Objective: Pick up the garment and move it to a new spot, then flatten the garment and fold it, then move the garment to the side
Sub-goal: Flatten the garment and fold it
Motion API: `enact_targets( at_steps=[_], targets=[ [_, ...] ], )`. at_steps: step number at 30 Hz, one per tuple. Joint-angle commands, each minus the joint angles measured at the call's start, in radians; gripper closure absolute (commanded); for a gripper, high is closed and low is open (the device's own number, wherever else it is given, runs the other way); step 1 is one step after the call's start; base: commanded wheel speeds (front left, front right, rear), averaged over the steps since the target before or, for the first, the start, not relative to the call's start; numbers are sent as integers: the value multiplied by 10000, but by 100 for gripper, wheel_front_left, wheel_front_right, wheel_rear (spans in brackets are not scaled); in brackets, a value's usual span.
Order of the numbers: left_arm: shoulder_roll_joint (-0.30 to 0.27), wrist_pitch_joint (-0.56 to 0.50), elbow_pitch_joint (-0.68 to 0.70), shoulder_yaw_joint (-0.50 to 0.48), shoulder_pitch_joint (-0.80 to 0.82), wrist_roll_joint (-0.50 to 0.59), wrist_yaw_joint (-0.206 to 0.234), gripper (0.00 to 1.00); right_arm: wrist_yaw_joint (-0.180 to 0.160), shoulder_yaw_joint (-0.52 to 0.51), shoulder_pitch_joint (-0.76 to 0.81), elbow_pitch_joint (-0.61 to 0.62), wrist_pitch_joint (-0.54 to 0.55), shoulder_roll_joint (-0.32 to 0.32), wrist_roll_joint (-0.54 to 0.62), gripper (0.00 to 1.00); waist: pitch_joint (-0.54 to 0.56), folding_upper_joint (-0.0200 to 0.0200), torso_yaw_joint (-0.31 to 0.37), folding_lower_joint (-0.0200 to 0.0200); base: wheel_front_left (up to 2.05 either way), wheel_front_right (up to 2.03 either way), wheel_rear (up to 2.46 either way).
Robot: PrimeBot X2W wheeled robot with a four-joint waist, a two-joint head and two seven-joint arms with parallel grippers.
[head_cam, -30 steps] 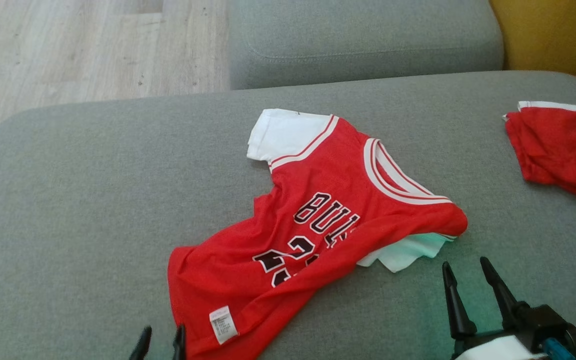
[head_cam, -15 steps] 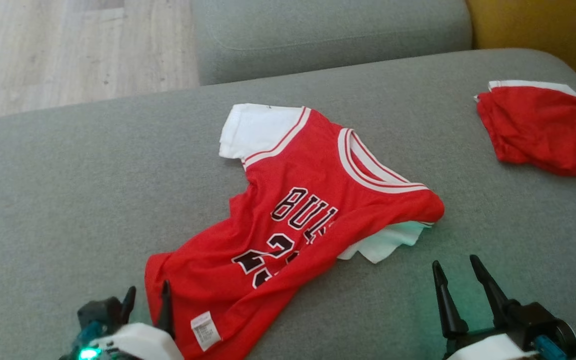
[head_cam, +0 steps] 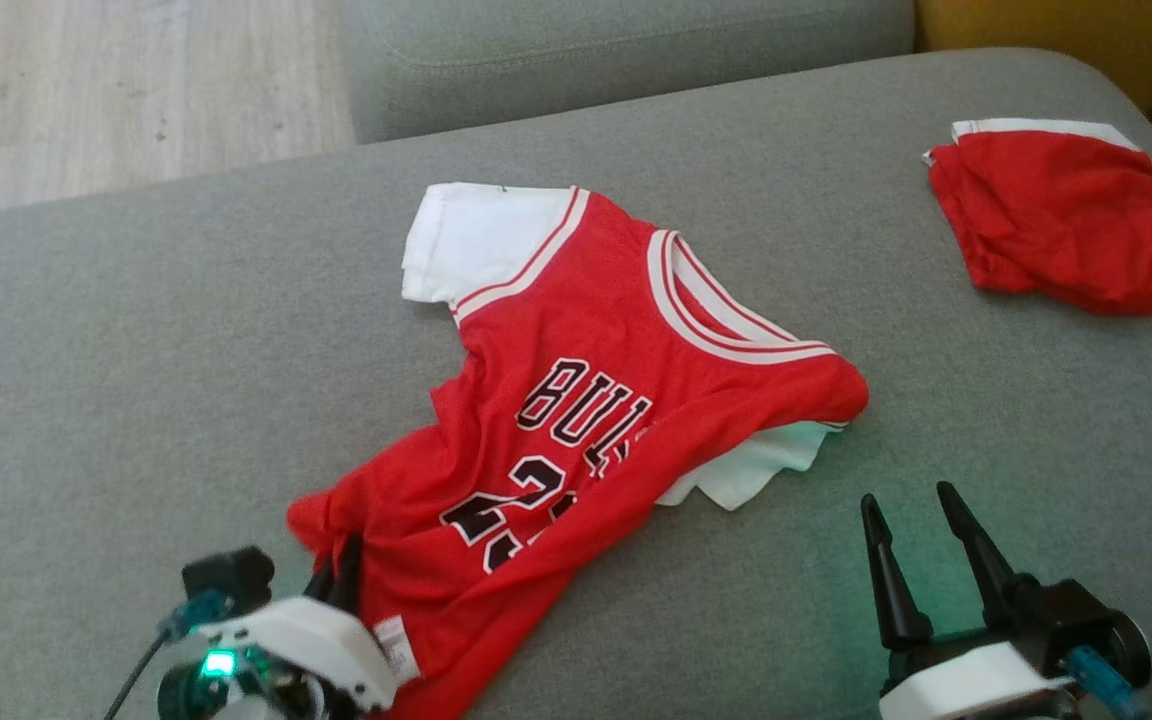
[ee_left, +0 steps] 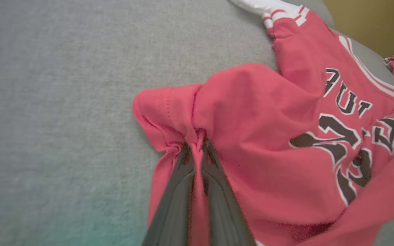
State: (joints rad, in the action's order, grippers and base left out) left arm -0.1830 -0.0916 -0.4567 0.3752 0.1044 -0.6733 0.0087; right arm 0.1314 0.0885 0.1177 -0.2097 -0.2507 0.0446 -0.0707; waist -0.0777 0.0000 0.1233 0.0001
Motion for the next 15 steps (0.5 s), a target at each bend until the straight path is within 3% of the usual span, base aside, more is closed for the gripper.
enact_targets(
  at_steps=[1, 11, 12, 13, 14, 15],
  targets=[
    [1, 271, 38, -315, 732, 58, 2, 100, -7, 240, -415, 295, -111, 56, -36, 0, -69, 0, 47, -1, 0, 0, 0],
    [-699, 2379, -1755, -1505, 3201, 591, 824, 100, -7, 542, -669, 77, -111, 56, -61, 0, -109, 0, 349, -1, 0, 0, 0],
    [-736, 2457, -2005, -1543, 3319, 606, 859, 75, -7, 606, -677, 38, -111, 56, -93, 0, -86, 0, 382, -1, 0, 0, 0],
    [-736, 2457, -2005, -1543, 3319, 606, 859, 75, -7, 606, -677, 38, -111, 56, -93, 0, -86, 0, 382, -1, 0, 0, 0],
    [-751, 2481, -2234, -1552, 3399, 595, 837, 51, -7, 667, -683, 1, -111, 56, -117, 0, -58, 0, 417, -1, 0, 0, 0],
    [-762, 2454, -2425, -1509, 3444, 595, 756, 0, -7, 714, -684, -30, -111, 56, -143, 0, -32, 0, 446, -1, 0, 0, 0]
  ],
)
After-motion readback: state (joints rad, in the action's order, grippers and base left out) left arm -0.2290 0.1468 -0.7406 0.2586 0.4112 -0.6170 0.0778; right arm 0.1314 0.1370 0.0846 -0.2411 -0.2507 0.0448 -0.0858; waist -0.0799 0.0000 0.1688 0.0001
